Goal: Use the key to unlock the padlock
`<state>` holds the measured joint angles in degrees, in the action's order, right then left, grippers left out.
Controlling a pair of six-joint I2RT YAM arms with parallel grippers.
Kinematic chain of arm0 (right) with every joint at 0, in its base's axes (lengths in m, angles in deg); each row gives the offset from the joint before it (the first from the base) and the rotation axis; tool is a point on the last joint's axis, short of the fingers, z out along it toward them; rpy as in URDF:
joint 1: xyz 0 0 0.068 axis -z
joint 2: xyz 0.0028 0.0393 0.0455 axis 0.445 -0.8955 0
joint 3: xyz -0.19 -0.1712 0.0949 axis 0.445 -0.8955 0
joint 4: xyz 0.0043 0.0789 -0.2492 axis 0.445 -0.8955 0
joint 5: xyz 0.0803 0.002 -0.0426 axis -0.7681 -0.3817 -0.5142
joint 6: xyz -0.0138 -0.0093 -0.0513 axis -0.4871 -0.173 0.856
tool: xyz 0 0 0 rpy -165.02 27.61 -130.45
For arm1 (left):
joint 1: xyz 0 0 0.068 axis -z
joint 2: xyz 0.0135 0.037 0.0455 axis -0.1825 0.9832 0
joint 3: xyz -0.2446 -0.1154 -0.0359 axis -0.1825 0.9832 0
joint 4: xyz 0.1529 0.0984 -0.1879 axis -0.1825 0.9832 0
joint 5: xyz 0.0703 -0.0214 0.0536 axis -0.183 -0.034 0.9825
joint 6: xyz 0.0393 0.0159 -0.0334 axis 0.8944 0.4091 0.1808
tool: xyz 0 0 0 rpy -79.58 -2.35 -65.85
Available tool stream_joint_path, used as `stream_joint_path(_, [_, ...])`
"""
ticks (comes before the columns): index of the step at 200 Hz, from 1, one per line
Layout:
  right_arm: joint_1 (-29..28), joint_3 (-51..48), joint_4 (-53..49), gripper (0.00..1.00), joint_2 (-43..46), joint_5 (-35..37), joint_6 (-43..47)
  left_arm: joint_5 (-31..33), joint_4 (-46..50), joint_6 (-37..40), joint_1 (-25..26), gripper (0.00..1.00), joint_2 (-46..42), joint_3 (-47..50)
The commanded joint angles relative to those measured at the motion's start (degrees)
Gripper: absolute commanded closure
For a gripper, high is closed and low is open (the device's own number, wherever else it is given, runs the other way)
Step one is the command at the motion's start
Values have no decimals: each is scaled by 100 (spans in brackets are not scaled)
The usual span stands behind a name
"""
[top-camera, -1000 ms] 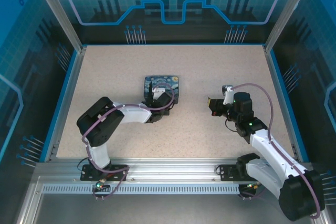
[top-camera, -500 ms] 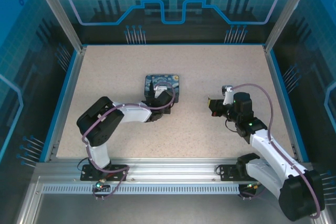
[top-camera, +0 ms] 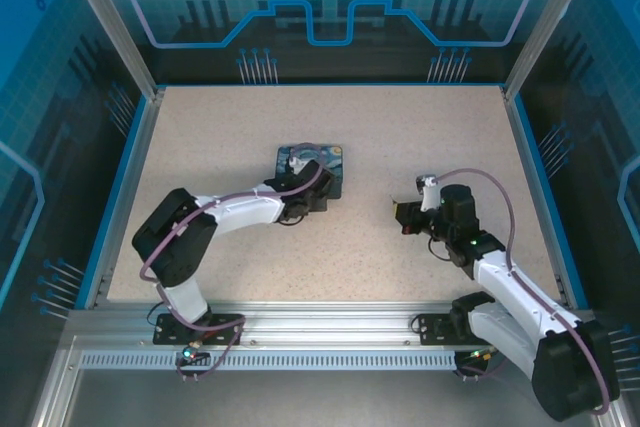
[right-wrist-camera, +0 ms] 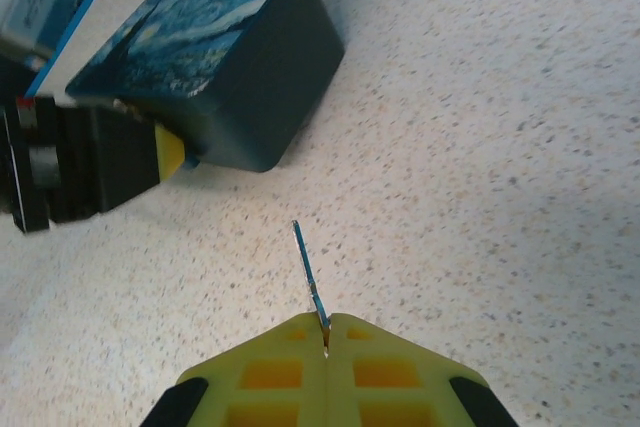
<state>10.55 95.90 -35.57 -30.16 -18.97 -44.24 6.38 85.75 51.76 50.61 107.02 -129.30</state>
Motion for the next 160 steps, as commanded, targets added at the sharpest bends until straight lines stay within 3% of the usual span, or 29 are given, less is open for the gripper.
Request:
stream_joint_path(1, [-229,-115,423,100,-26,-395,301,-523,123,-715,-163,74,-392,-115])
stream_joint_path(72, [-813,-235,1393,100,-372,-711,709,-1452,-349,-1567,-461,83,-665,-94])
stream_joint_path(160, [-1172,657,2118,100,-2261,-1369,1514,-1991,-765,-2018,-580,83,-836,63])
